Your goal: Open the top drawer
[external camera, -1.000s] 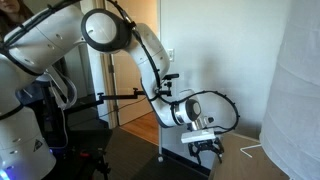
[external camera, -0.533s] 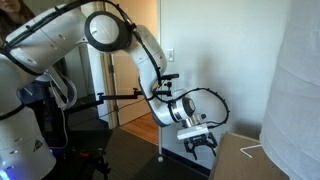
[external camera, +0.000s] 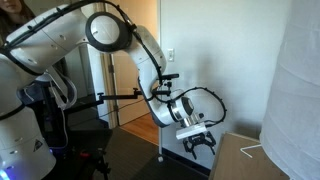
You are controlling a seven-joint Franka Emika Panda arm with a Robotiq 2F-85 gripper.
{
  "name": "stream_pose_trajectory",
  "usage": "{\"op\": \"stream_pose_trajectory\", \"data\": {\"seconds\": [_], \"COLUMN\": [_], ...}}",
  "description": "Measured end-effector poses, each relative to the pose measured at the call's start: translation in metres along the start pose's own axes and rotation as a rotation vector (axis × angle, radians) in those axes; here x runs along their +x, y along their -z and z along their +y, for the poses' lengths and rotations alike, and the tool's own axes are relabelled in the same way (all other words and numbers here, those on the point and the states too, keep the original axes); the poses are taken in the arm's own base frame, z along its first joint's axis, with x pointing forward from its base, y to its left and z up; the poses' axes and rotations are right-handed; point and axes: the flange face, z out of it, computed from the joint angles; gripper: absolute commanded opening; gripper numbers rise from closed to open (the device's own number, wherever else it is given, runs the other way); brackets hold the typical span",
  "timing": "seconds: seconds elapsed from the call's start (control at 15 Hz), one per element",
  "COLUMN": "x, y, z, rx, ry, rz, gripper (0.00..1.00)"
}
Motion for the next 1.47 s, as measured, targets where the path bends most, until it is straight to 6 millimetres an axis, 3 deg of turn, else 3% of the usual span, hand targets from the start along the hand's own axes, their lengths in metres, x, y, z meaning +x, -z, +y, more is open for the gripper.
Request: {"op": "stream_pose_trajectory", "data": {"seconds": [0.6, 1.47], "x": [-0.004, -0.003], "y": [-0.014, -0.014], "z": [-0.007, -0.005], "rx": [0.029, 0.027], "ry": [-0.011, -0.014], "rz": [-0.004, -0.002], "gripper": [1.0, 1.0]}}
